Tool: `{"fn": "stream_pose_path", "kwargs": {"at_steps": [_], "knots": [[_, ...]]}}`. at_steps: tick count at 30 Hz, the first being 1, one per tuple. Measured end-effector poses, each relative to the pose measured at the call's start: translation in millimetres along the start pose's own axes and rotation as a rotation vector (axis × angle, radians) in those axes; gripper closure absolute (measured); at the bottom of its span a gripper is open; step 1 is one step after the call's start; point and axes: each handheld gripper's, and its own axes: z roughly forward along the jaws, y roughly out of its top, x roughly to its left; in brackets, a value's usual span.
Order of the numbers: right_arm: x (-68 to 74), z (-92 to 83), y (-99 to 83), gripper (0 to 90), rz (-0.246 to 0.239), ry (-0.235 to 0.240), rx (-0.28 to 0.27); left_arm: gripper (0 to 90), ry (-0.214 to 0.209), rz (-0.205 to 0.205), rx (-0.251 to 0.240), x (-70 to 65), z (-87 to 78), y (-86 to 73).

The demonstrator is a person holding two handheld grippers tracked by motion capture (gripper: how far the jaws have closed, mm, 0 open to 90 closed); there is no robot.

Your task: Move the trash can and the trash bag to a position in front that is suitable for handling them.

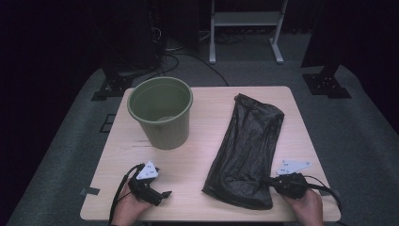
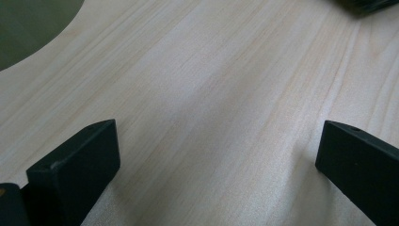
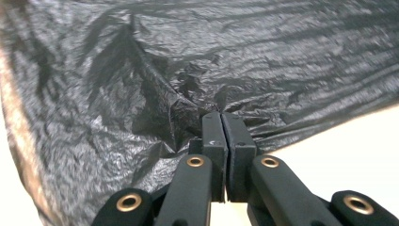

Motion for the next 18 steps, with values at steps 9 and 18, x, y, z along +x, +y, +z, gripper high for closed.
{"fn": "stream_pose_path", "kwargs": {"at_steps": [9, 18], "knots": [[-13.2, -22.0, -21.0, 72.2, 0.043, -0.098, 0.019, 0.0, 0.005, -0.005, -0.002, -0.6, -0.1, -0.2], [0.3, -21.7, 18.4, 35.4, 0.019, -0.1, -0.075, 0.0, 0.008, -0.007, -0.001, -0.7, -0.1, -0.2]]}}
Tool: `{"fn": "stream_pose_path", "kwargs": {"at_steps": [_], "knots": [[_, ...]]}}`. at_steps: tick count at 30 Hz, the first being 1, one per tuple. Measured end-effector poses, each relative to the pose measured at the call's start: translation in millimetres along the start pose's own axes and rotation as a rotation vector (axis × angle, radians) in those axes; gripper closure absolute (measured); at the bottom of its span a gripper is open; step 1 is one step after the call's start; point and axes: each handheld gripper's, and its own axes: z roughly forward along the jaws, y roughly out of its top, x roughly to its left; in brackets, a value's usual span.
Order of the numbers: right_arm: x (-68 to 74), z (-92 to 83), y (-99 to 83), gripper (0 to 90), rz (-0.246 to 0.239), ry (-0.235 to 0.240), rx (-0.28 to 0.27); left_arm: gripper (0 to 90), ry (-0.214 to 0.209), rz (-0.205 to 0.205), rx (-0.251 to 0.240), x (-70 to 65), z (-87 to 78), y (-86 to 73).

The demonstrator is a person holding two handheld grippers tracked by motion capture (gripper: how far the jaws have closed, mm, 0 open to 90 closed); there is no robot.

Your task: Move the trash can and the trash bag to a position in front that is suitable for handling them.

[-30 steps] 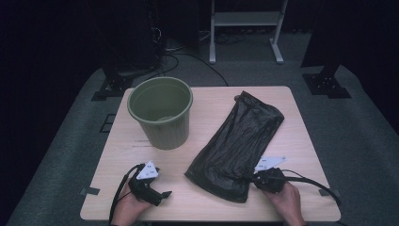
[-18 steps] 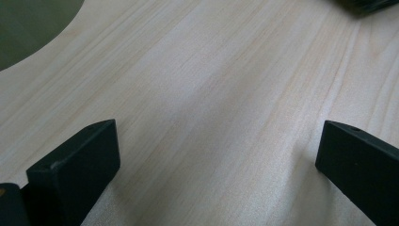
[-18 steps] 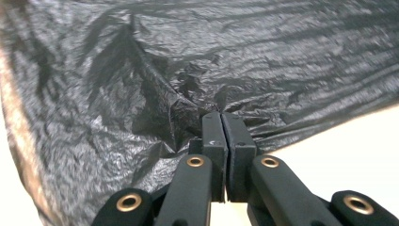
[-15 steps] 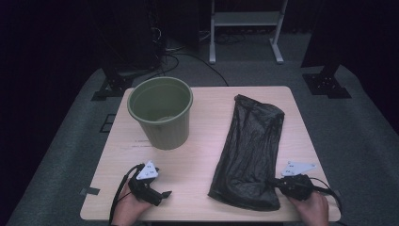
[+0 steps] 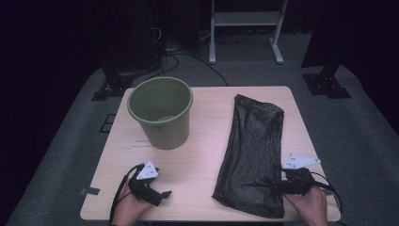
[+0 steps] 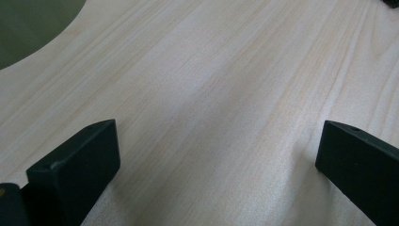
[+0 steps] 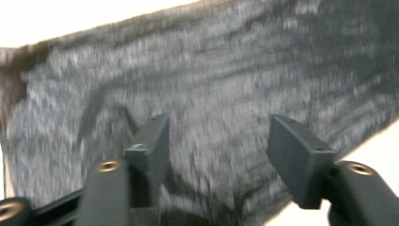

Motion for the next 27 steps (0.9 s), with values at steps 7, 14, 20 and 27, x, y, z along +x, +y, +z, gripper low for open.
{"fn": "stream_pose_path", "kwargs": {"at_steps": [7, 14, 20, 27], "knots": [[11.3, 20.4, 34.1, 27.5, -0.036, 0.043, -0.028, 0.0, 0.001, -0.001, 0.0, -0.1, 0.0, 0.0], [28.7, 61.3, 72.6, 25.8, -0.08, 0.094, -0.016, 0.0, 0.001, -0.003, 0.0, -0.2, 0.0, 0.0], [37.7, 92.3, 86.5, 25.4, -0.086, 0.106, 0.013, 0.0, 0.001, -0.004, -0.002, -0.3, 0.1, 0.0], [38.5, 123.5, 79.7, 25.5, -0.059, 0.121, 0.053, 0.0, 0.002, -0.003, 0.0, -0.2, 0.0, 0.0]]}}
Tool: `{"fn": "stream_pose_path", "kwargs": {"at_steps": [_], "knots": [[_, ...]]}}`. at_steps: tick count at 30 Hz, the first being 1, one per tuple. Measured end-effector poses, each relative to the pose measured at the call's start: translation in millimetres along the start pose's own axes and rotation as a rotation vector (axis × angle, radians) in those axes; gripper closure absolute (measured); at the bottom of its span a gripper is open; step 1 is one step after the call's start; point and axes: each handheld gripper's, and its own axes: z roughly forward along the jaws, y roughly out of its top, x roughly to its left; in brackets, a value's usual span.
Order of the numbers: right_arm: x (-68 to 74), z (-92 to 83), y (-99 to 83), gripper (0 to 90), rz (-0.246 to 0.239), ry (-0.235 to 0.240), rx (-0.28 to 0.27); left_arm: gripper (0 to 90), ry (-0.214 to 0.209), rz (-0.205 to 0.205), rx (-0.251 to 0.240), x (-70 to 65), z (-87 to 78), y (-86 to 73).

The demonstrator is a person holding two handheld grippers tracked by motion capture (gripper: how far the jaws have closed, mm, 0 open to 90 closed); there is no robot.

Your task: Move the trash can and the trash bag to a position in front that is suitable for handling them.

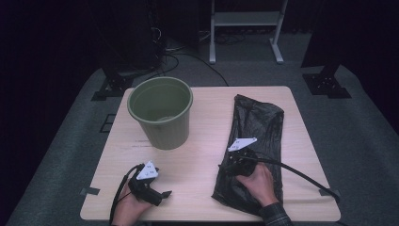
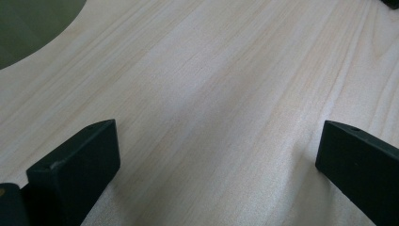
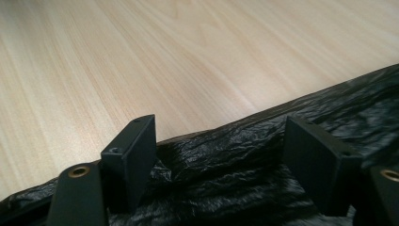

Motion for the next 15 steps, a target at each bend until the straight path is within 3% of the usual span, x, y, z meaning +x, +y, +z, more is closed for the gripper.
{"fn": "stream_pose_path", "kwargs": {"at_steps": [8, 15], "knots": [[1.3, 15.1, -5.1, 28.8, -0.006, -0.004, 0.023, 0.0, 0.0, 0.0, 0.0, 0.0, 0.0, 0.0], [5.8, 9.8, -6.0, 74.9, -0.042, 0.034, 0.019, 0.0, 0.0, 0.001, 0.0, 0.0, 0.0, 0.0]]}}
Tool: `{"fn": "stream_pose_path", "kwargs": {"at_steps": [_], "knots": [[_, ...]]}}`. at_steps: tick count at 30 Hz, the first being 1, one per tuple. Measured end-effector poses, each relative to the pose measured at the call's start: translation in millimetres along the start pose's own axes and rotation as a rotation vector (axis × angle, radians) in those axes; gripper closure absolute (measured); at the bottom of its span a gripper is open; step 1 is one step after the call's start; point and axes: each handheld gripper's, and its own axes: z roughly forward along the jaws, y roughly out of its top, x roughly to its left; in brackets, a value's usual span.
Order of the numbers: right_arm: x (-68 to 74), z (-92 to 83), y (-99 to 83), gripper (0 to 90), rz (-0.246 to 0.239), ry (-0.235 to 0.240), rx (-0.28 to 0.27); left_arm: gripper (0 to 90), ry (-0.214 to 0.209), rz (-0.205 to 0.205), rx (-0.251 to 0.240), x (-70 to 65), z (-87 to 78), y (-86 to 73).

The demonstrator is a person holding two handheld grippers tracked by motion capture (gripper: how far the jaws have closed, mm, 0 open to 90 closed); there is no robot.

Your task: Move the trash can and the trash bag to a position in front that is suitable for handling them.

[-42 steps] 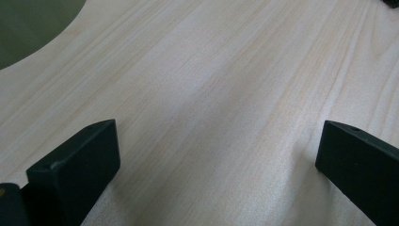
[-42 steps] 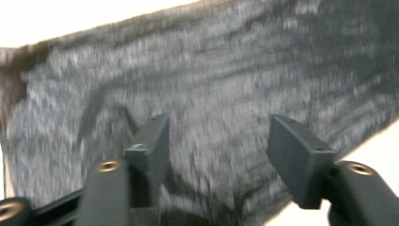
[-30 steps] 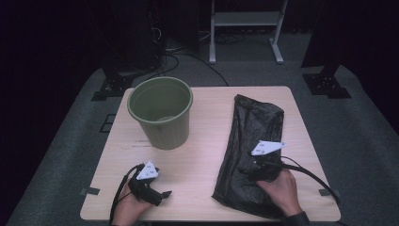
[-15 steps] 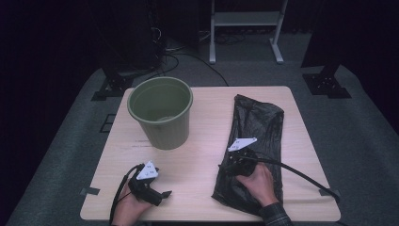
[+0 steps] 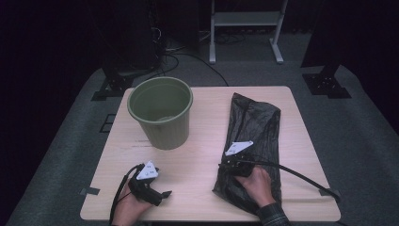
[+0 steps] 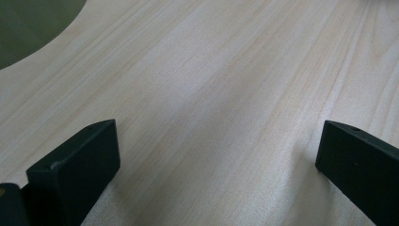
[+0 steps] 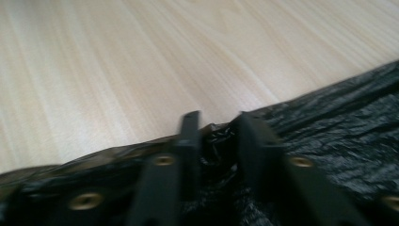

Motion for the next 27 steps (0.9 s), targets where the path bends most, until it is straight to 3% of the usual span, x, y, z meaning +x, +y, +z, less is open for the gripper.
{"fn": "stream_pose_path", "kwargs": {"at_steps": [1, 3, 10, 12, 18, 27], "knots": [[0.0, 0.0, 0.0, 74.9, 0.0, 0.0, 0.0, 0.0, 0.0, 0.0, 0.0, 0.0, 0.0, 0.0], [0.7, -1.0, -0.3, 88.7, -0.013, 0.027, 0.007, 0.0, 0.0, -0.001, 0.0, 0.0, 0.0, 0.0], [8.0, -13.5, -4.6, 89.2, -0.119, 0.047, 0.063, 0.0, 0.0, 0.0, 0.0, 0.0, 0.0, 0.0], [10.8, -20.1, -7.8, 89.2, -0.142, 0.063, 0.054, 0.0, 0.001, -0.001, 0.0, 0.0, 0.0, 0.0], [13.3, -42.2, -25.6, 89.2, -0.124, 0.088, 0.031, 0.0, 0.003, -0.003, 0.0, -0.2, -0.1, 0.0], [18.0, -69.7, -58.6, 89.0, -0.1, 0.115, 0.061, 0.0, 0.007, -0.007, 0.0, -0.6, -0.1, -0.1]]}}
